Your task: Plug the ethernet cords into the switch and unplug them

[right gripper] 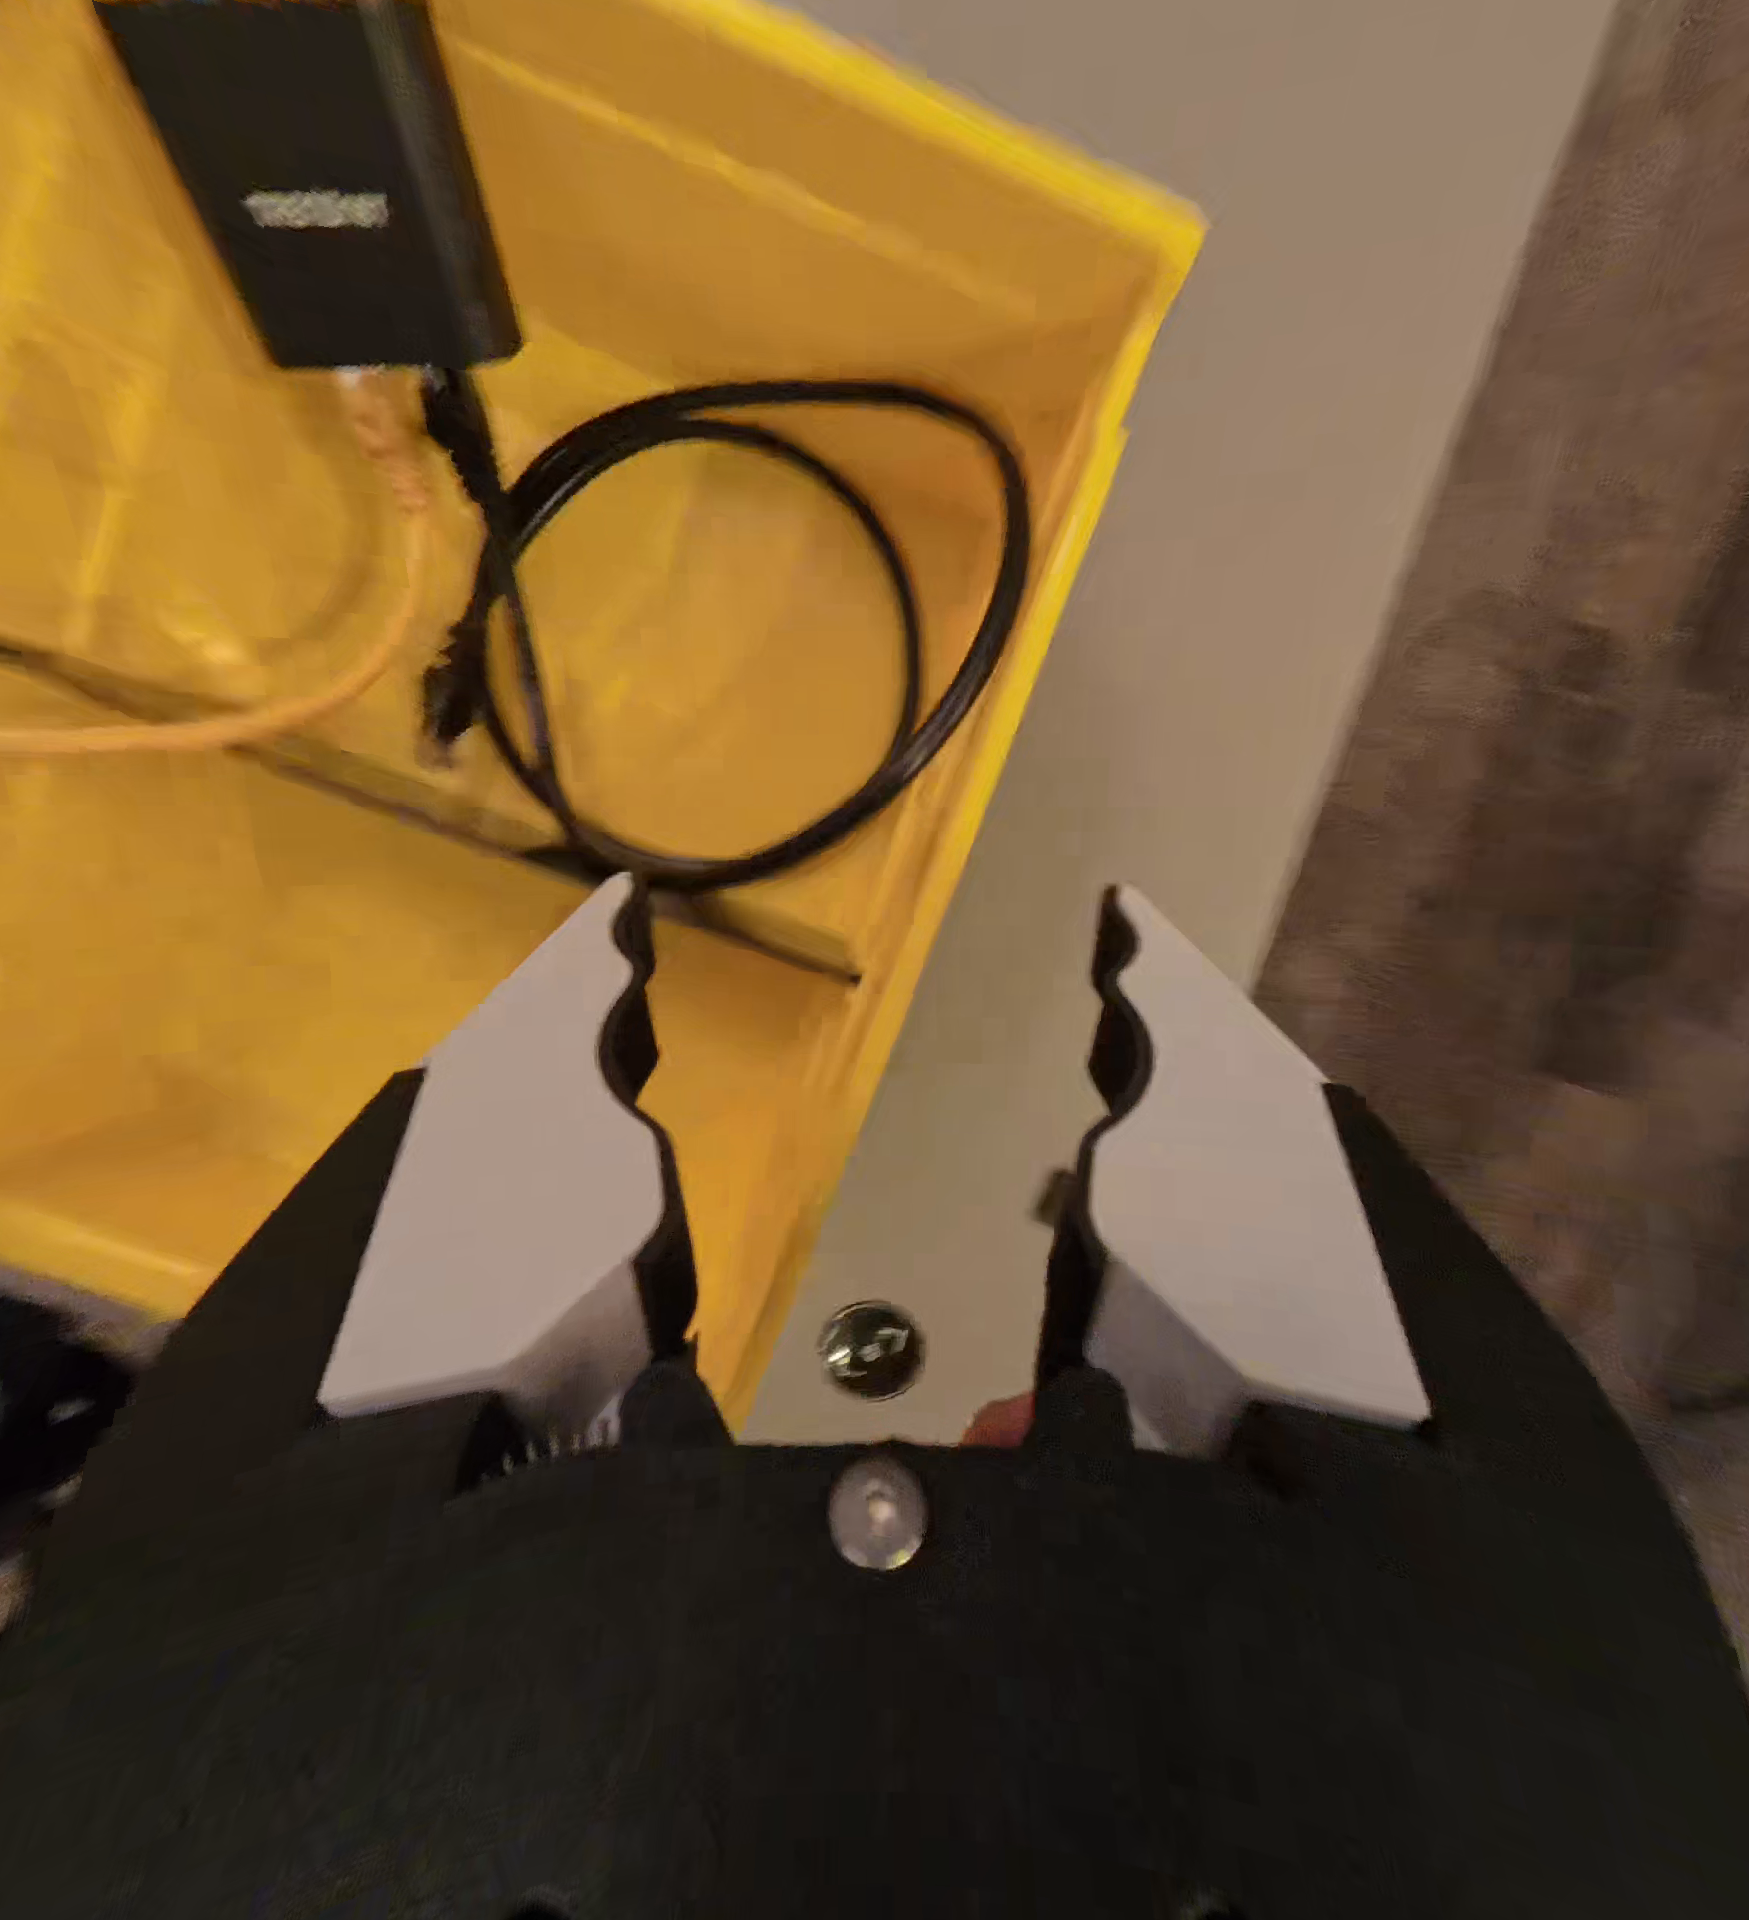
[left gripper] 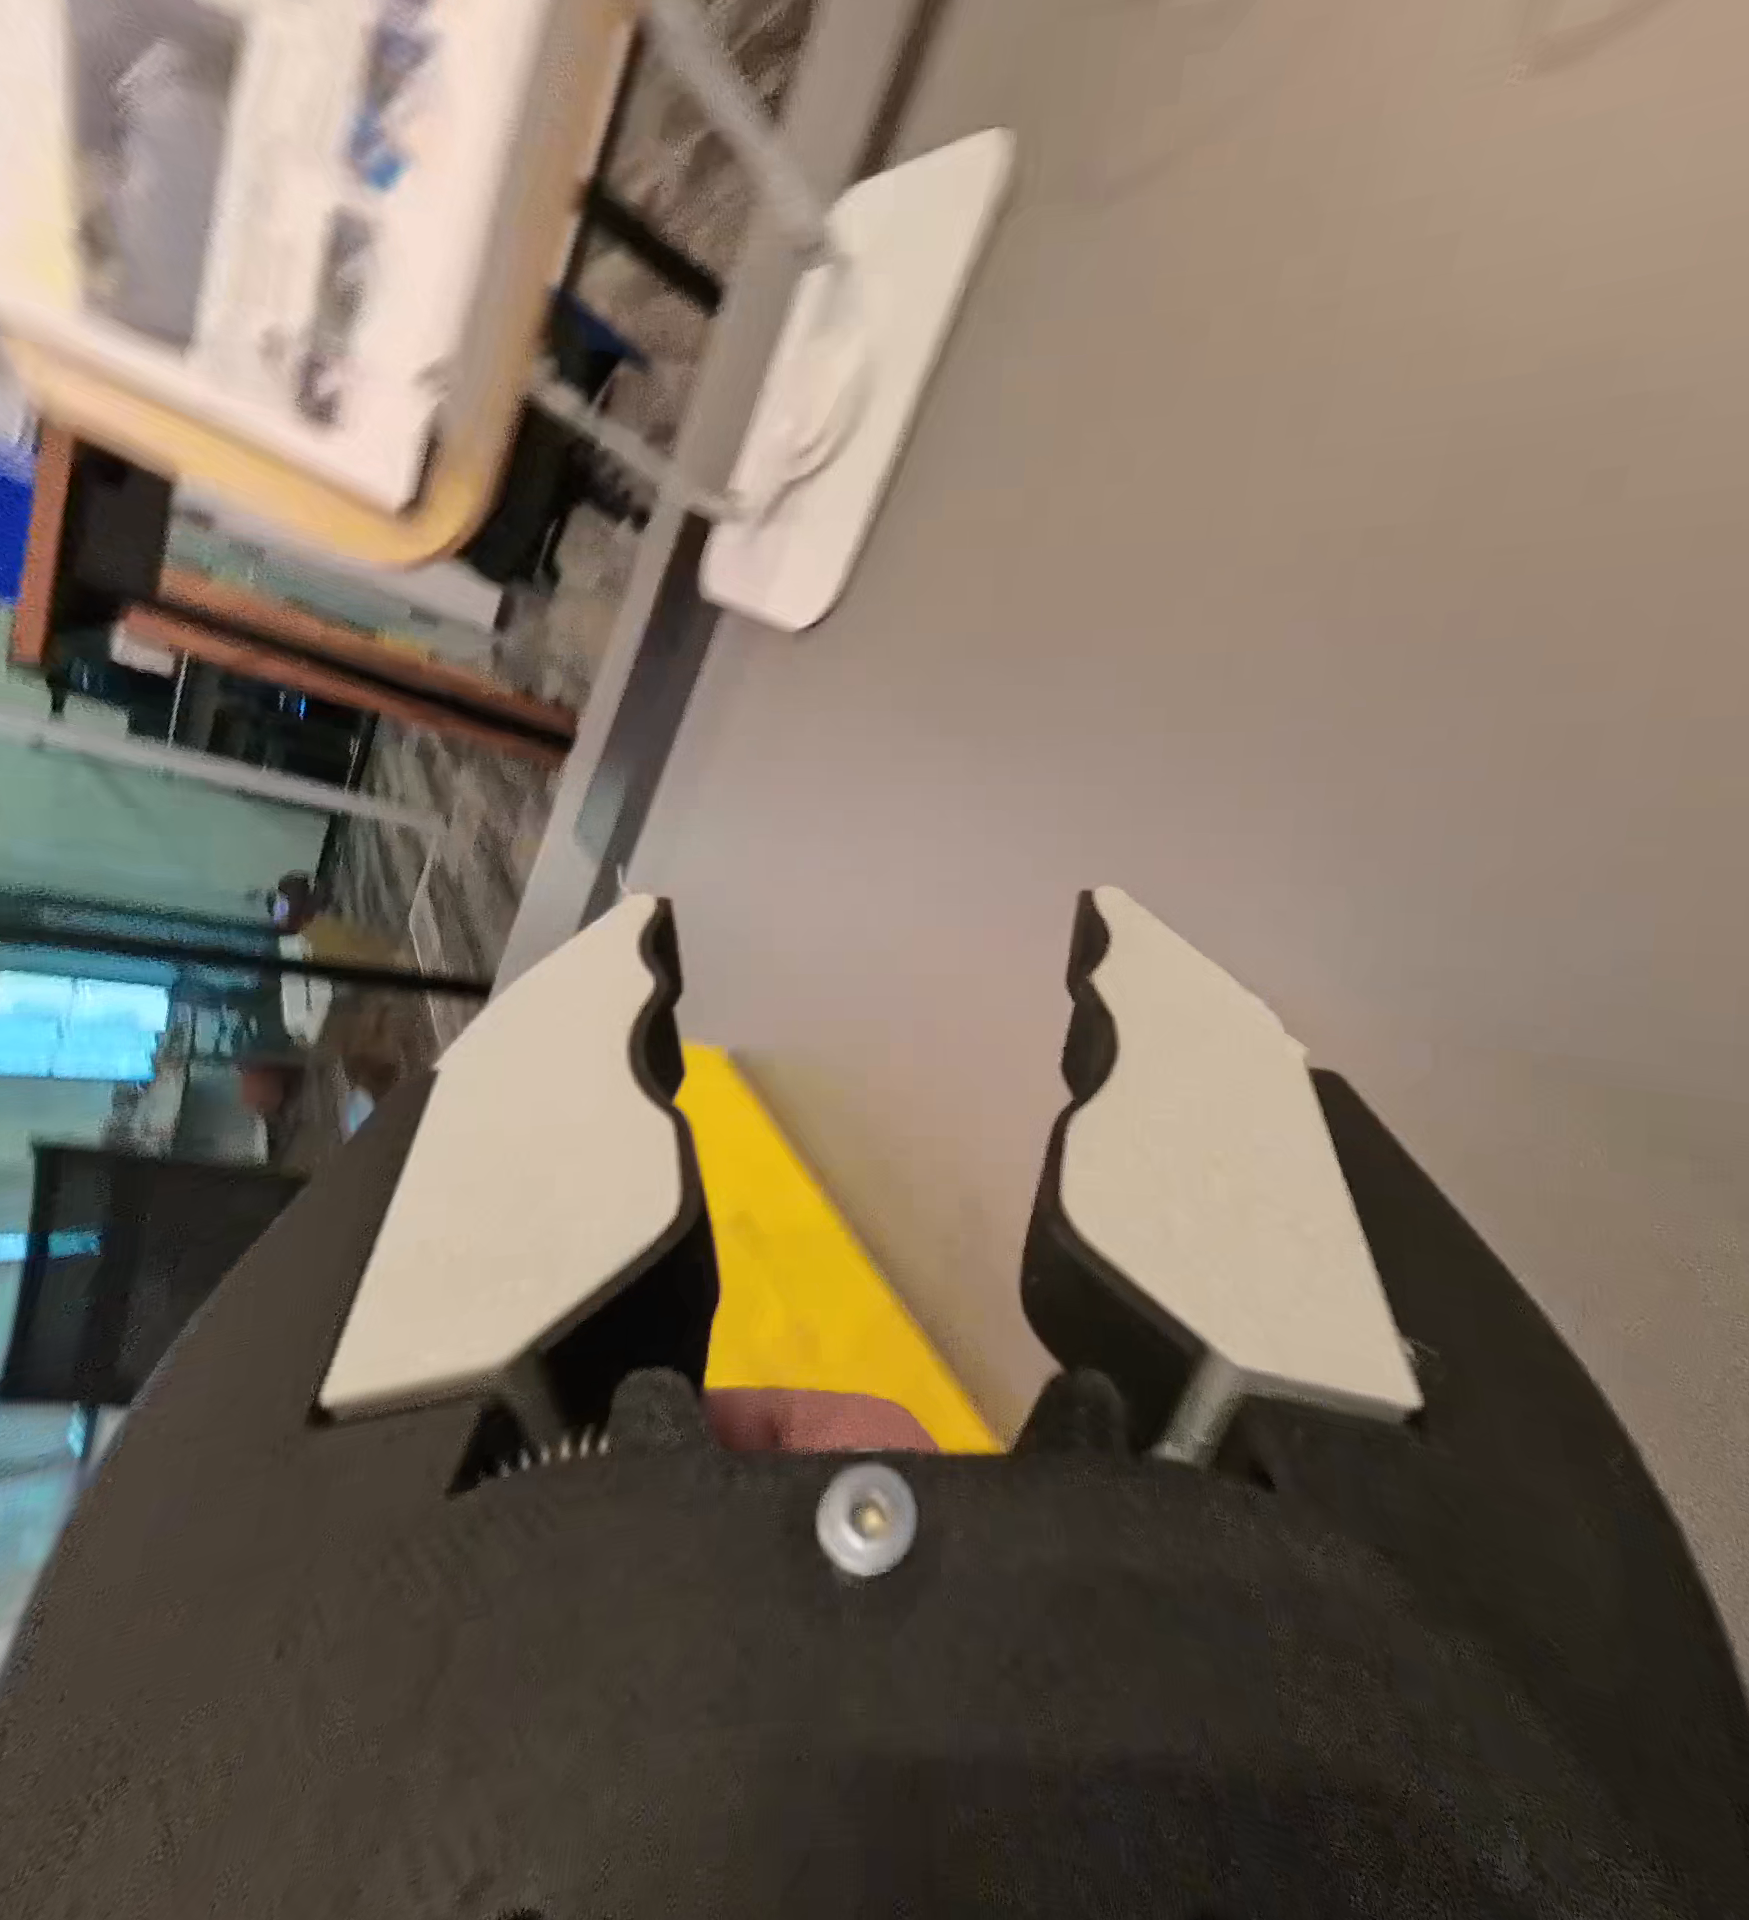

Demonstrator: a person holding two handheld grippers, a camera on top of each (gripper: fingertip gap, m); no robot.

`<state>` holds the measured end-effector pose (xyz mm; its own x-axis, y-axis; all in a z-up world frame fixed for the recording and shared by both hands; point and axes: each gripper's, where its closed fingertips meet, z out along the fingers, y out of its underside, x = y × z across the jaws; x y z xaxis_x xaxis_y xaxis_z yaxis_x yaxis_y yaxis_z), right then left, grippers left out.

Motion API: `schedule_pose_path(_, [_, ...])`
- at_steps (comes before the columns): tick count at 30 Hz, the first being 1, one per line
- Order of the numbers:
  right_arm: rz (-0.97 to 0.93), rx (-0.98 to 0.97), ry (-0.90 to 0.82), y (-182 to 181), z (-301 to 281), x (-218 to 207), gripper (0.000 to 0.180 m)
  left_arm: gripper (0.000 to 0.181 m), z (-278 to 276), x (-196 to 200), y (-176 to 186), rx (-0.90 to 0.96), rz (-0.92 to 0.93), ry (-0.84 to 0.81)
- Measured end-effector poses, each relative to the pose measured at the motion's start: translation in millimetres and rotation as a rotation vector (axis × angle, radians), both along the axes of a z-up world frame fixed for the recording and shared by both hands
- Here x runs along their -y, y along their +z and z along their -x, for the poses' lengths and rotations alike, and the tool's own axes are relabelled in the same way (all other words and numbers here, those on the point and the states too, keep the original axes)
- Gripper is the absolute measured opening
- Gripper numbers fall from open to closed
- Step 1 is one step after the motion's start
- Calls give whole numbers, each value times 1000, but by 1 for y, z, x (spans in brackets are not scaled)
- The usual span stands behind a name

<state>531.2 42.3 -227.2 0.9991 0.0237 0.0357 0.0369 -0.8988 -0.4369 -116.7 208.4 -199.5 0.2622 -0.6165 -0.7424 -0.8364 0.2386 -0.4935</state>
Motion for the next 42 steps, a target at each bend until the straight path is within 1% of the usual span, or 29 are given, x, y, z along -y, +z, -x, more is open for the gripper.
schedule_pose_path(1, [8,-51,-10,-9,1,11,79,76,17,-11,18,41,12,59])
schedule_pose_path(3, [60,-41,-12,-28,-1,31,84,84,62,-36,46,84,12,203])
schedule_pose_path(5, [105,-101,10,-45,10,43,82,87,120,-60,57,74,9,358])
schedule_pose_path(6, [121,-117,18,-53,13,47,73,92,150,-70,52,62,46,440])
schedule_pose_path(8, [133,-157,16,-63,18,50,50,94,207,-86,39,71,113,585])
schedule_pose_path(9, [113,-183,24,-64,24,47,40,96,232,-91,28,72,157,644])
schedule_pose_path(11, [83,-158,0,-68,22,44,19,95,272,-93,8,101,255,730])
schedule_pose_path(12, [79,-150,-19,-69,21,43,15,94,288,-95,0,119,284,764])
schedule_pose_path(15, [68,-119,-29,-69,26,38,11,94,327,-94,-32,170,408,845])
schedule_pose_path(19, [43,-138,0,-69,52,24,15,82,332,-87,-79,241,622,822])
schedule_pose_path(20, [41,-139,5,-69,60,20,15,70,330,-85,-87,251,666,805])
schedule_pose_path(21, [38,-140,13,-69,68,15,16,64,325,-89,-86,321,688,789])
schedule_pose_path(22, [33,-144,22,-69,77,10,17,53,324,-92,-86,348,693,774])
schedule_pose_path(23, [25,-150,33,-69,87,4,19,35,326,-94,-85,364,683,772])
schedule_pose_path(27, [-31,-202,105,-68,137,-23,33,5,322,-95,-86,453,734,734])
schedule_pose_path(30, [-58,-220,165,-67,178,-44,39,5,319,-94,-86,457,726,719])
schedule_pose_path(32, [-73,-231,199,-66,204,-58,43,4,314,-93,-84,508,730,715])
schedule_pose_path(34, [-93,-261,238,-66,234,-71,48,4,305,-92,-80,631,742,728])
schedule_pose_path(35, [-104,-278,252,-65,249,-78,50,4,300,-90,-79,653,745,717])
schedule_pose_path(37, [-131,-316,270,-64,277,-92,53,4,291,-88,-69,649,719,698])
schedule_pose_path(39, [-155,-346,296,-63,306,-105,60,4,287,-86,-58,664,672,699])
schedule_pose_path(42, [-169,-372,338,-60,346,-121,71,4,293,-83,-37,766,628,700])
